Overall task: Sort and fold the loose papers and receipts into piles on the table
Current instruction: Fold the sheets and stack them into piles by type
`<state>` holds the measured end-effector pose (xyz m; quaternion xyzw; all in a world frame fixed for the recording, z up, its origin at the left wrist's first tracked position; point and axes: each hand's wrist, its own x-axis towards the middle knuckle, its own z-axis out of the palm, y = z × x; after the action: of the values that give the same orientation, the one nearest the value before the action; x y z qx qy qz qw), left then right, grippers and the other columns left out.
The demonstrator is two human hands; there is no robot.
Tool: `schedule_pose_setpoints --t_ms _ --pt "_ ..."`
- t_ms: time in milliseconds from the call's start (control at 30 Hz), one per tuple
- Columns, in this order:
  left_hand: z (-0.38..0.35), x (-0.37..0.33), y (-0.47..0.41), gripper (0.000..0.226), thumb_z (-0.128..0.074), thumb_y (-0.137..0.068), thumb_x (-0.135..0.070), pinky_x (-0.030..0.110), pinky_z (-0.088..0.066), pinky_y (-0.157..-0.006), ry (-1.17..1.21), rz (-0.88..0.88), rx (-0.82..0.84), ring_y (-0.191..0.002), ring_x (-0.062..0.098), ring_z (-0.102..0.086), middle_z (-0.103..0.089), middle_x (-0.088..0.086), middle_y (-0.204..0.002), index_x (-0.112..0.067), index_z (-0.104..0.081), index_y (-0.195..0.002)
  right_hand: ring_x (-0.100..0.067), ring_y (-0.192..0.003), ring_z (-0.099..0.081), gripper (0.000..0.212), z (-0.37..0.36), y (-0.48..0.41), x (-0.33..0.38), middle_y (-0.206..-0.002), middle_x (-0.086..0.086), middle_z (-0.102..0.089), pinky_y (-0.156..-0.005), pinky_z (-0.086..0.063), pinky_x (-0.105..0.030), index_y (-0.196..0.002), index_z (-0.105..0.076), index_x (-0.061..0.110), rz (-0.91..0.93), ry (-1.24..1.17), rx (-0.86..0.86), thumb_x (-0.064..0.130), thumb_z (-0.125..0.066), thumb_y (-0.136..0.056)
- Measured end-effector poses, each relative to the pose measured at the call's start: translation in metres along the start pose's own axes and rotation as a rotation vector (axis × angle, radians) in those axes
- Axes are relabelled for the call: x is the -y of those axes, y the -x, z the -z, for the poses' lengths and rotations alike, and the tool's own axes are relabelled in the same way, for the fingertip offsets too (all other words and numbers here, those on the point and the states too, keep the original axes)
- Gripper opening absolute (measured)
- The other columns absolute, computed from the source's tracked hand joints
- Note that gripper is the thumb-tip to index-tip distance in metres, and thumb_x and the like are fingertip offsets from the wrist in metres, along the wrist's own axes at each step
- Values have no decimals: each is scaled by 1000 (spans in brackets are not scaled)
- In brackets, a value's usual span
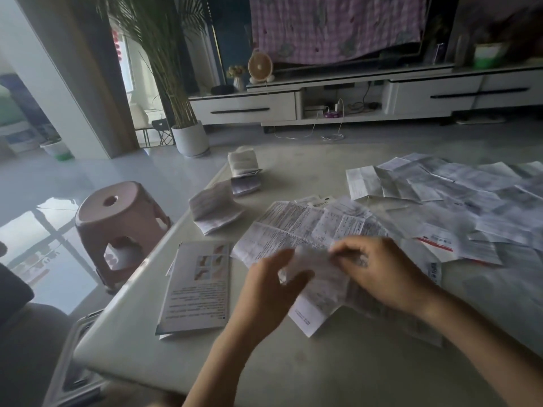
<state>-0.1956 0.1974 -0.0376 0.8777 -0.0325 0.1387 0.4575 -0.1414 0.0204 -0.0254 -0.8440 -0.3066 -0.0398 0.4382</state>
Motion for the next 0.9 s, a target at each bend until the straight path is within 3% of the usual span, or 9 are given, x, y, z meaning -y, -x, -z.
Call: schedule_pose_setpoints --t_ms 100,167,233,500,767,900 --pt "7 -11 -2 23 -69 -78 -2 26 -56 -73 374 174 -95 -76 12 -69 -72 6 -83 -6 -63 -100 -3 -73 -66 9 3 -7 11 -77 4 -69 -65 -52 -15 -84 -67 12 -157 -391 -130 10 -59 -88" --pt "9 -17 0 9 -63 -82 -2 30 -56 -71 530 246 -81 -72 16 -69 -73 8 -77 -1 -64 -91 -9 -69 -68 10 2 -8 16 -76 0 -69 -57 -56 -22 -84 -65 9 -296 -610 -102 9 -56 -89" --pt "7 -21 1 8 -57 -87 -3 32 -58 -68 631 293 -85 -71 20 -70 -72 9 -76 1 -64 -88 -14 -68 -69 9 -1 -7 17 -73 0 -69 -52 -57 -27 -84 -63 8 -375 -693 -56 8 -56 -89" --pt "0 -27 2 21 -47 -88 12 24 -54 -51 683 357 -187 -58 16 -68 -70 3 -68 -5 -61 -86 -14 -65 -69 7 -9 -3 16 -78 -5 -71 -47 -52 -23 -87 -63 8 -407 -608 -45 6 -57 -89" --pt "0 -22 4 15 -61 -82 8 24 -56 -55 657 425 -111 -60 12 -67 -69 2 -68 -6 -62 -84 -12 -74 -66 12 -15 -1 15 -83 -12 -70 -58 -52 -18 -84 -68 5 -385 -584 -61 16 -62 -85" --pt "15 -13 1 27 -79 -70 -25 22 -53 -72 531 392 122 -71 5 -65 -71 -5 -79 -20 -68 -94 -10 -70 -62 11 -10 -2 20 -74 -7 -70 -67 -51 -23 -75 -71 7 -324 -382 197 13 -66 -83"
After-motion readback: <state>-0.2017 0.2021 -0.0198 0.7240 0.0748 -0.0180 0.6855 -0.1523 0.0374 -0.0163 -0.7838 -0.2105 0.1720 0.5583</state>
